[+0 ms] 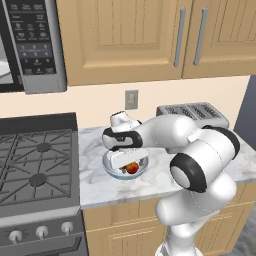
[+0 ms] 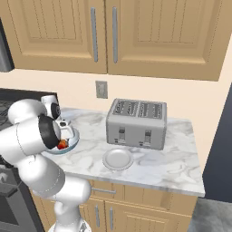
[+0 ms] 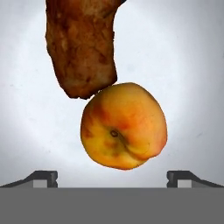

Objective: Remove the peach from the bowl and place it on the small plate. Then place the bowl with only the chicken drumstick in the microwave, close the door, and press the start button to microwave the chicken drumstick.

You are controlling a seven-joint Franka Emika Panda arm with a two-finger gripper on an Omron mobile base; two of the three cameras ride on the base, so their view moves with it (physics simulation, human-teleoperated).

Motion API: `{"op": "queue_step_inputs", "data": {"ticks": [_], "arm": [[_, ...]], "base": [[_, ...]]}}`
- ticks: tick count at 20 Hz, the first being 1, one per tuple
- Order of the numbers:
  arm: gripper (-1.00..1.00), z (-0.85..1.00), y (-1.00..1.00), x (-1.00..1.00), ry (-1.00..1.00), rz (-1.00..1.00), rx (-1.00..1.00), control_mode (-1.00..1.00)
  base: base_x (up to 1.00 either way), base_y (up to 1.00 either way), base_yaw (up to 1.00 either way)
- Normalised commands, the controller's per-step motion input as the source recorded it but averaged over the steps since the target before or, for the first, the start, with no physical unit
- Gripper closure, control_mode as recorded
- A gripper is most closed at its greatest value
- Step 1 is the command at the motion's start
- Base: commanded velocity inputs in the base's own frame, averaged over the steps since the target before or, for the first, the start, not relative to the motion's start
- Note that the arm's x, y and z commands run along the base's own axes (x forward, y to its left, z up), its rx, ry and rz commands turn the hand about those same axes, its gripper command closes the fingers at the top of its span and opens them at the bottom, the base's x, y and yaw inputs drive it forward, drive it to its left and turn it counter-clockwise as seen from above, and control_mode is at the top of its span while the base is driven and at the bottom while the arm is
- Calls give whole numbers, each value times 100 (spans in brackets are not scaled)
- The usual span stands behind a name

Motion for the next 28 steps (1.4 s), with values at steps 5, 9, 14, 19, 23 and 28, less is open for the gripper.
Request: {"op": "queue_step_inputs", "data": {"ticks": [5, 9, 14, 19, 23, 28], "arm": [[-100, 0, -1, 1, 0, 0, 0, -100], [-100, 0, 0, 14, 0, 0, 0, -100], [-100, 0, 0, 16, 0, 0, 1, -100], [-100, 0, 0, 9, 0, 0, 0, -100], [-100, -7, 0, 11, 0, 0, 0, -100], [-100, -12, -2, 5, 0, 0, 0, -100]], "base": [[0, 0, 0], [0, 0, 0], [0, 0, 0], [0, 0, 0], [0, 0, 0], [0, 0, 0]]}}
